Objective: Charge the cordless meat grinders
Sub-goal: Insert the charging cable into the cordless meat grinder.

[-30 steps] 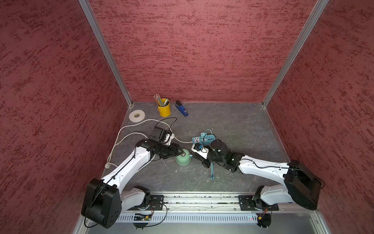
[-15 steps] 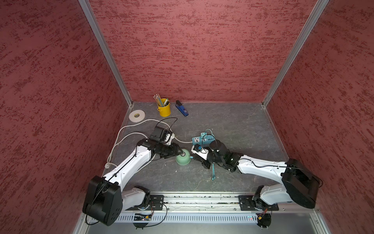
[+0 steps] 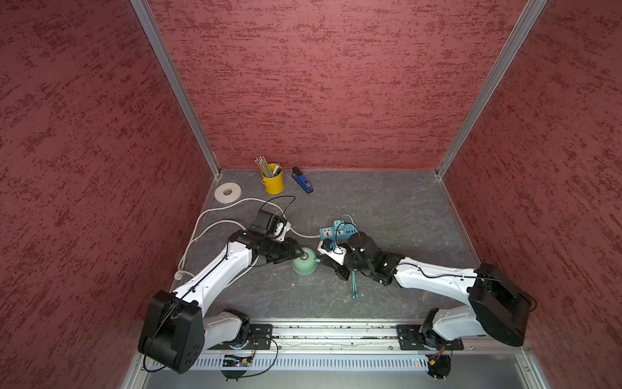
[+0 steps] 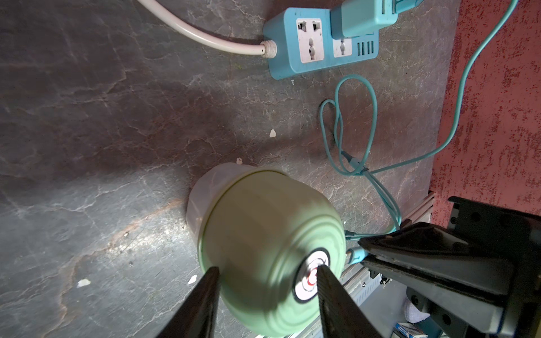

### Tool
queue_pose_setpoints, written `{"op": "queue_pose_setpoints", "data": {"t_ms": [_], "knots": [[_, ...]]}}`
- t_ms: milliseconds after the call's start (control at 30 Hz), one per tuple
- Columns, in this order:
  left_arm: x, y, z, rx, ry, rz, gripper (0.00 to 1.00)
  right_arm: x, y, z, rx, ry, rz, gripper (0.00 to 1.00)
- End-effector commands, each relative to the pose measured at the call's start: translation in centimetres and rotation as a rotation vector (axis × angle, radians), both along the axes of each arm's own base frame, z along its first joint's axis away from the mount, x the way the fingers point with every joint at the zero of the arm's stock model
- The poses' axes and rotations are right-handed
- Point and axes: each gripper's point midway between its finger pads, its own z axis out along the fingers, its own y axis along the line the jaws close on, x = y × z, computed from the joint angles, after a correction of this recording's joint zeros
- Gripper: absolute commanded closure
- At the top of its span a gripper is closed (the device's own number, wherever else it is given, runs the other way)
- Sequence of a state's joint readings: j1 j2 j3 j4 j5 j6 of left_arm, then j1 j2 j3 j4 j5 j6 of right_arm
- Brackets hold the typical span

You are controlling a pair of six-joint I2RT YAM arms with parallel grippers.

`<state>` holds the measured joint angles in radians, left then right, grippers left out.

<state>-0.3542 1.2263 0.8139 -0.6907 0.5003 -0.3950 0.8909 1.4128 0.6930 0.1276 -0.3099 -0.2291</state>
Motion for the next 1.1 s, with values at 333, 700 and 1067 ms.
{"op": "queue_pose_setpoints", "data": {"t_ms": [333,700,1067], "knots": [[0.1,-1.1,0.4,-0.008,-0.003,-0.042,0.47,0.1,1.3,1.4,0.049,0.019,0.021,1.00],[-0.3,-2.0,-0.1,0.027,0.004,-0.089,0.47,-0.1,1.9,2.1,0.075,0.049,0.042,1.00],[-0.8,-2.5,-0.6,0.069,0.008,-0.125,0.48,0.4,1.8,2.5,0.101,0.084,0.030,1.00]]}}
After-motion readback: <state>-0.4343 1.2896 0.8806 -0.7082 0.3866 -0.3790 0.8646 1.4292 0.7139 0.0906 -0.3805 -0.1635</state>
